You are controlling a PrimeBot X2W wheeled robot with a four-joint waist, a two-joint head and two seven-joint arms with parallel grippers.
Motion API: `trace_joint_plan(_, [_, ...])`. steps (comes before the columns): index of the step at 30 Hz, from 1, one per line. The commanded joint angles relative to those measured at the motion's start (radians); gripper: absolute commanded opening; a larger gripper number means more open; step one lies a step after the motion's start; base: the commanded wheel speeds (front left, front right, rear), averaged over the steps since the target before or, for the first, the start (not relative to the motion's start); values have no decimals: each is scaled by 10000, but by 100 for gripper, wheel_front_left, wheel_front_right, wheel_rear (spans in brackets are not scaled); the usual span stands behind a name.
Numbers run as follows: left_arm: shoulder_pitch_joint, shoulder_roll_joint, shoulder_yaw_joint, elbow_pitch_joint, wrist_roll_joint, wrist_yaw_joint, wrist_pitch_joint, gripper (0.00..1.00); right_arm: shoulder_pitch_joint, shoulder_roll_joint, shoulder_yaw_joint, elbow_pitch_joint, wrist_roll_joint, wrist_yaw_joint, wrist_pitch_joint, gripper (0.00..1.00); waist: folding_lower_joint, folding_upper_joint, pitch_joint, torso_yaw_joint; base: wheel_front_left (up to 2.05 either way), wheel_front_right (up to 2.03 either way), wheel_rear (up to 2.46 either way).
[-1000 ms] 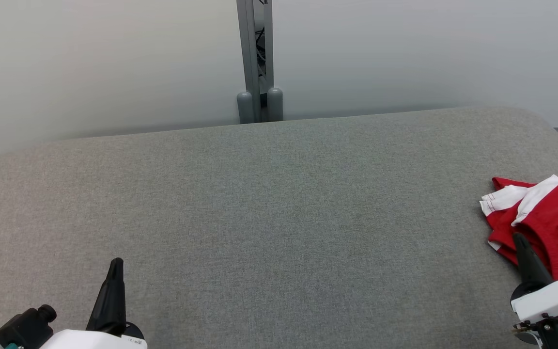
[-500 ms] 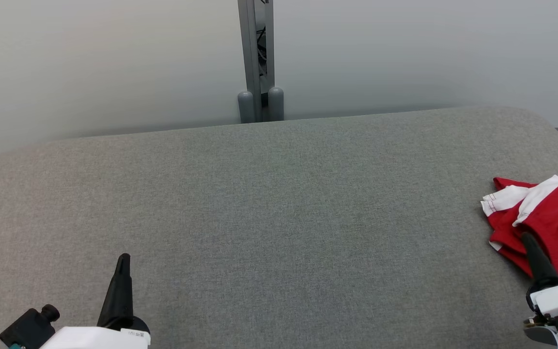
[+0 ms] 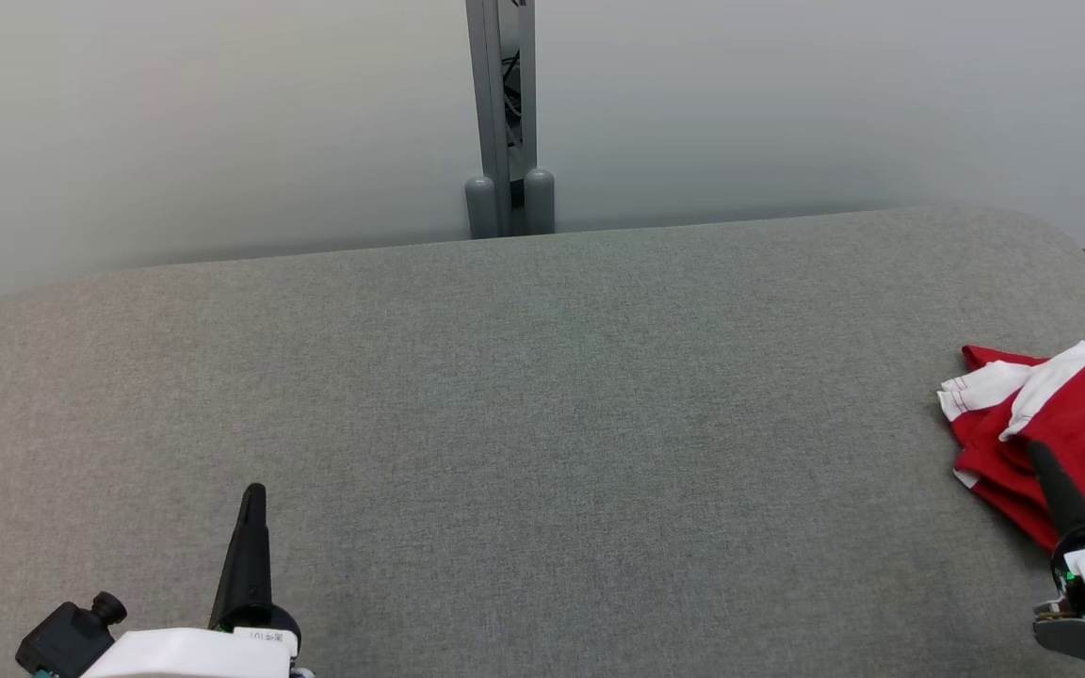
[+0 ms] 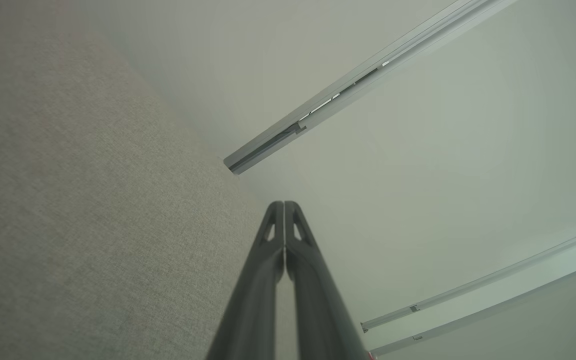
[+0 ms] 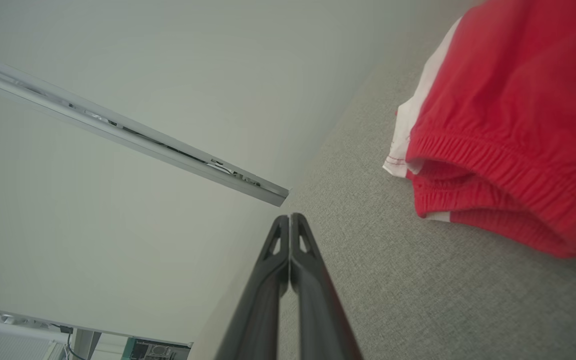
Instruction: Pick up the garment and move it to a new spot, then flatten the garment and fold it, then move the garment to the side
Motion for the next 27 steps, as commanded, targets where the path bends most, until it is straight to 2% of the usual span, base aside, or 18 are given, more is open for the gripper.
trace_joint_plan(1, [-311, 5, 33, -31, -242, -98, -49, 0, -197, -129, -150, -42, 284, 1, 140, 0, 0, -1, 1, 3, 0, 0, 0])
trace_joint_plan(27, [-513, -555, -19, 213, -2169, -658, -183, 0, -548, -180, -887, 423, 2630, 2, 1152, 0, 0, -1, 15, 61, 0, 0, 0])
